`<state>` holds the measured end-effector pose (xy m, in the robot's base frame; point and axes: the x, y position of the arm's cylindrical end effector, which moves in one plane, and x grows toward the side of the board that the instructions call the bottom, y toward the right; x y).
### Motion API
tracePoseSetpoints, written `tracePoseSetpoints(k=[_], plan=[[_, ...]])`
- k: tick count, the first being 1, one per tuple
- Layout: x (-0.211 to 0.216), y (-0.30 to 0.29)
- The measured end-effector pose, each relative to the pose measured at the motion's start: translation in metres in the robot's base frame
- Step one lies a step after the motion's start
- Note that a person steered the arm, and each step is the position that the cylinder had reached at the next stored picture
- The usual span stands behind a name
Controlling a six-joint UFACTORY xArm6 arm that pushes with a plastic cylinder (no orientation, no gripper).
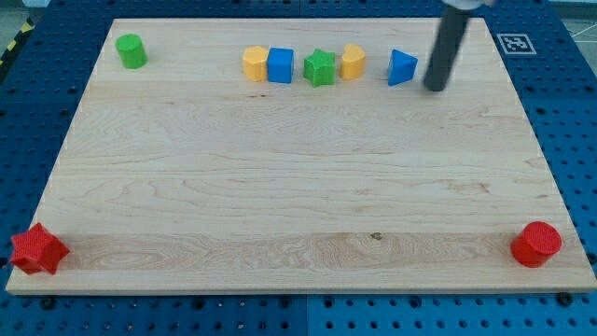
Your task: Push the blue triangle closer to yellow heart
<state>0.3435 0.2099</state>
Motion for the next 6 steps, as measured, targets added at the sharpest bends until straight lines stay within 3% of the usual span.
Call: tracePoseSetpoints(k=[1,2,4,6], plan=[[-0.004,0.012],[-0.035,-0.003],[-0.037,-0.012],[-0.036,-0.066]])
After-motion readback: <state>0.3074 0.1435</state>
